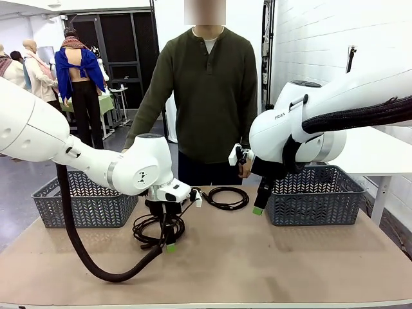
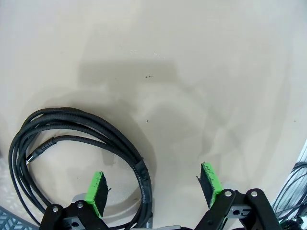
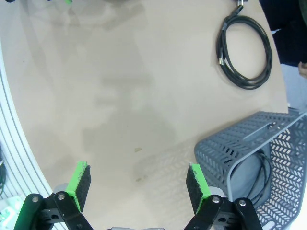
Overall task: Organize the cables according to human instructions.
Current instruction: Pick up a bundle of cables and place it in the basket indicated by the human.
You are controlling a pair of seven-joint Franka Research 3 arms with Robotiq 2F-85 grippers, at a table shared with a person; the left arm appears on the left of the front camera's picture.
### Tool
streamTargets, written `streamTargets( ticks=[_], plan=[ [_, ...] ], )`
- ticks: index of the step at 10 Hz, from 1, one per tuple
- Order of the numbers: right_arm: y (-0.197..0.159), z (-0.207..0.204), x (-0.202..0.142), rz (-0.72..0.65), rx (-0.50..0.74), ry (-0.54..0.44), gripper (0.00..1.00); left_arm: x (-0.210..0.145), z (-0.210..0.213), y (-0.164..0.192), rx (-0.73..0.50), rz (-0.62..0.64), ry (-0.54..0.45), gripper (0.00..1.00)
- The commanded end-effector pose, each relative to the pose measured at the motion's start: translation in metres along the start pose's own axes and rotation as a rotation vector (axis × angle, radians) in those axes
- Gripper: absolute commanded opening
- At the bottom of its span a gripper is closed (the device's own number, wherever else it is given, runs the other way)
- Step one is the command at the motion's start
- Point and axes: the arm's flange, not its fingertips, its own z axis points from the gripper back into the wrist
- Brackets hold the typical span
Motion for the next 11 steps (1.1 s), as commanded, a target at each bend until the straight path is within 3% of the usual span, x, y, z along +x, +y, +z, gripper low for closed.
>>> streamTargets(
  ticks=[1, 4, 6, 11],
  plan=[
    [-0.0006, 0.0011, 0.0008, -0.001, 0.001, 0.011, 1.00, 0.0037, 0.0024, 0.0056, 0.002, 0.007, 0.030, 1.00],
    [-0.0006, 0.0011, 0.0008, -0.001, 0.001, 0.011, 1.00, 0.0068, -0.0028, 0.0105, -0.017, -0.005, 0.039, 1.00],
    [-0.0006, 0.0011, 0.0008, -0.001, 0.001, 0.011, 1.00, 0.0067, -0.0069, 0.0129, -0.019, -0.004, 0.053, 0.79],
    [-0.0006, 0.0011, 0.0008, -0.001, 0.001, 0.011, 1.00, 0.0058, -0.0053, 0.0128, -0.012, 0.001, 0.042, 0.15]
  ],
)
